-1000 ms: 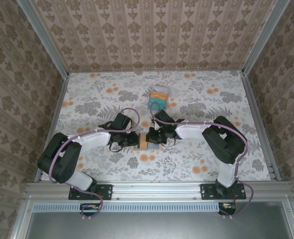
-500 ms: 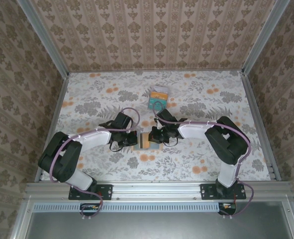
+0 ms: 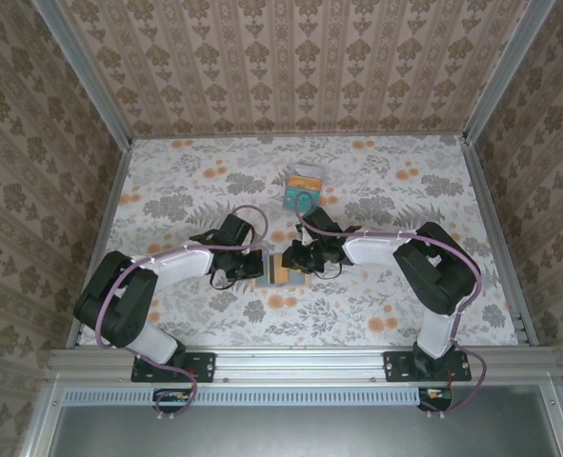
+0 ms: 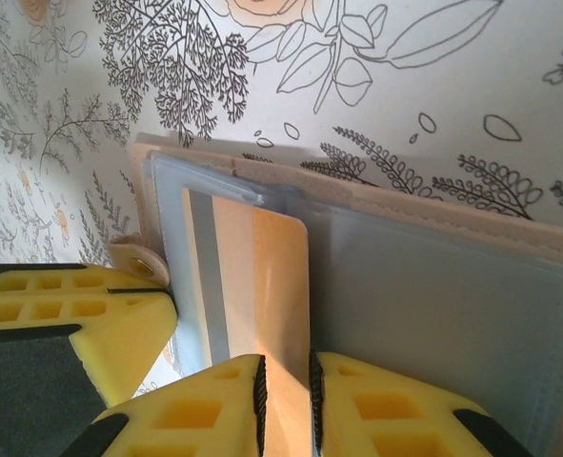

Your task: Take the credit cards out of the card holder

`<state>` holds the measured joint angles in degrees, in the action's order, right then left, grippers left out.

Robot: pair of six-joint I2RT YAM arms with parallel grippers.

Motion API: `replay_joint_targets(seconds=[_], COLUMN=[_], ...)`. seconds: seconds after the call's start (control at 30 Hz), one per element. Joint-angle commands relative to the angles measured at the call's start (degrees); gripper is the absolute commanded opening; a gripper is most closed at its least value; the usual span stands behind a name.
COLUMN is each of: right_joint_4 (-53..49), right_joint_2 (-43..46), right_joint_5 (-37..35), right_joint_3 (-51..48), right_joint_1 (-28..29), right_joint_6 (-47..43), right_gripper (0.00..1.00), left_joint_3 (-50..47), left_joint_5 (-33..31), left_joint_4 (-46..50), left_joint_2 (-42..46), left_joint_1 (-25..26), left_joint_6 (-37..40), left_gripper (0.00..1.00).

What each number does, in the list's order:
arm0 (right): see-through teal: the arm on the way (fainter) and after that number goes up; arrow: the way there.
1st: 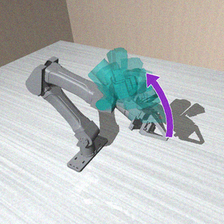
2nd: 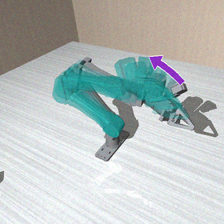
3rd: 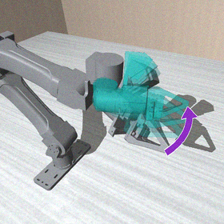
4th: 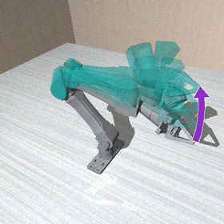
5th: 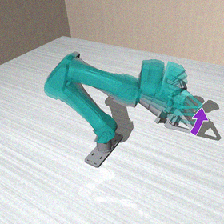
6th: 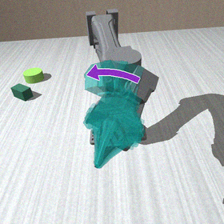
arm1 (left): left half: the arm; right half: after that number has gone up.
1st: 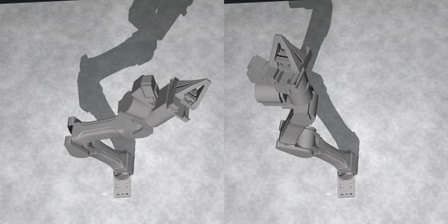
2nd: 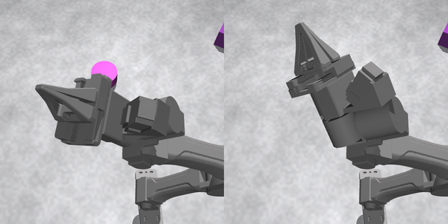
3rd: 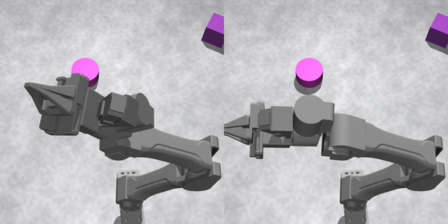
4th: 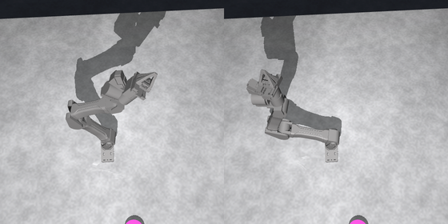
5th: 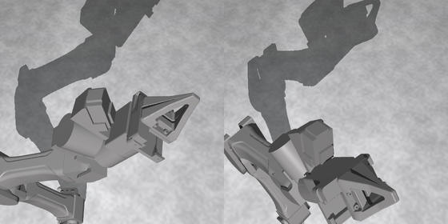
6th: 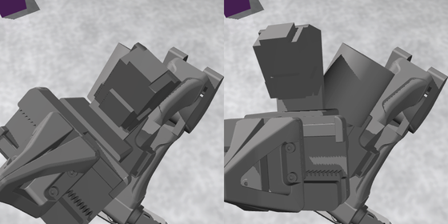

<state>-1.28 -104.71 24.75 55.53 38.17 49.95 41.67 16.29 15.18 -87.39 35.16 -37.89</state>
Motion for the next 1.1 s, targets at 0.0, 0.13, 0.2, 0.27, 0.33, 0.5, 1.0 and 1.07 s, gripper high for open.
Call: replay_joint_targets(seconds=[0.0,0.13,0.2,0.27,0.33,0.5,1.0,1.07], right_joint_4=[1.9,1.9,1.9,1.9,1.6,0.9,-2.2,-3.3], right_joint_2=[-1.9,-2.5,-2.6,-2.9,-2.8,-1.4,7.4,9.0], right_joint_5=[1.5,1.4,1.3,1.2,1.0,-0.2,-0.3,-0.3], right_joint_3=[-0.2,-0.3,-0.3,-0.4,-0.6,-1.9,-7.8,-7.8], right_joint_1=[0.3,0.3,0.3,0.3,0.3,-0.2,-5.2,-5.7], right_joint_6=[1.4,1.3,1.4,1.4,1.5,1.4,-2.5,-3.6], right_gripper=[0.23,0.23,0.23,0.18,0.11,0.0,0.0,0.0], left_joint_3=[-0.8,-0.8,-0.9,-0.9,-0.8,-0.9,-0.4,-0.2], left_joint_5=[-2.2,-2.0,-2.1,-2.1,-2.1,-2.8,-2.3,-2.2], left_joint_4=[4.0,3.9,3.8,3.8,3.9,4.5,4.7,4.8], left_joint_2=[-2.7,-2.6,-2.6,-2.6,-2.6,-2.5,-2.7,-2.7], left_joint_1=[-0.3,-0.2,-0.2,-0.2,-0.2,-0.2,-1.0,-1.1], left_joint_6=[-0.3,-0.4,-0.4,-0.4,-0.4,-0.3,0.5,0.7], left_gripper=[0.0,0.0,0.0,0.0,0.0,0.0,0.0,0.0])
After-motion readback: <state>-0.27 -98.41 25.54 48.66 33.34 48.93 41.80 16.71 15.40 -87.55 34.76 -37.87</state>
